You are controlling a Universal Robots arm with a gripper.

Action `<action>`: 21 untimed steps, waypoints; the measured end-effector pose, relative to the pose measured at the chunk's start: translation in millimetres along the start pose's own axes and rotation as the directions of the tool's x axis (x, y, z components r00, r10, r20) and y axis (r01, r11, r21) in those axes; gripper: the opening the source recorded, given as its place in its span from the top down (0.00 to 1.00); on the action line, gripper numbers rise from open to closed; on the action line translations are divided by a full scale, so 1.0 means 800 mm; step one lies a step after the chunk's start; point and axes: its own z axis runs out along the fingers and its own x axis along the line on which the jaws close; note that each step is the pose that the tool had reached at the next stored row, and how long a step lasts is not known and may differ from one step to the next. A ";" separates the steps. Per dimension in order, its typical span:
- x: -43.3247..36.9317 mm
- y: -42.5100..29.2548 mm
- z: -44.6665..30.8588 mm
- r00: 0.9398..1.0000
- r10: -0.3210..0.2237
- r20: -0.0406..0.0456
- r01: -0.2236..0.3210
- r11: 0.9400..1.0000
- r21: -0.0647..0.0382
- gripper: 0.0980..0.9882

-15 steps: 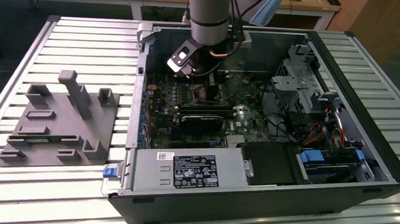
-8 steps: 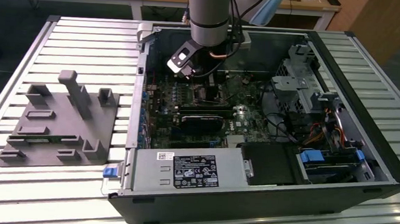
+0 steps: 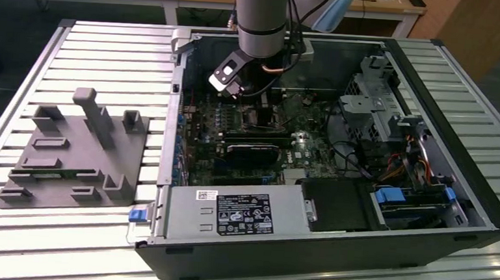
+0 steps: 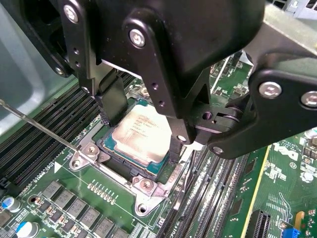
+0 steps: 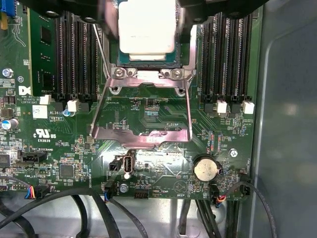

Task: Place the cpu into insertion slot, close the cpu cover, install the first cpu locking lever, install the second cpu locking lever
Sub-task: 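Place the cpu into insertion slot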

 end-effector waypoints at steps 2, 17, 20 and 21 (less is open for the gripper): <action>0.000 0.0000 0.0000 1.000 0.000 0.000 0.000 1.000 0.000 0.42; 0.000 0.0010 -0.0080 1.000 -0.002 0.021 0.002 1.000 0.000 0.42; 0.000 0.0010 -0.0085 1.000 -0.003 0.022 0.003 1.000 0.000 0.42; 0.000 0.0010 -0.0085 1.000 -0.003 0.022 0.003 1.000 0.000 0.42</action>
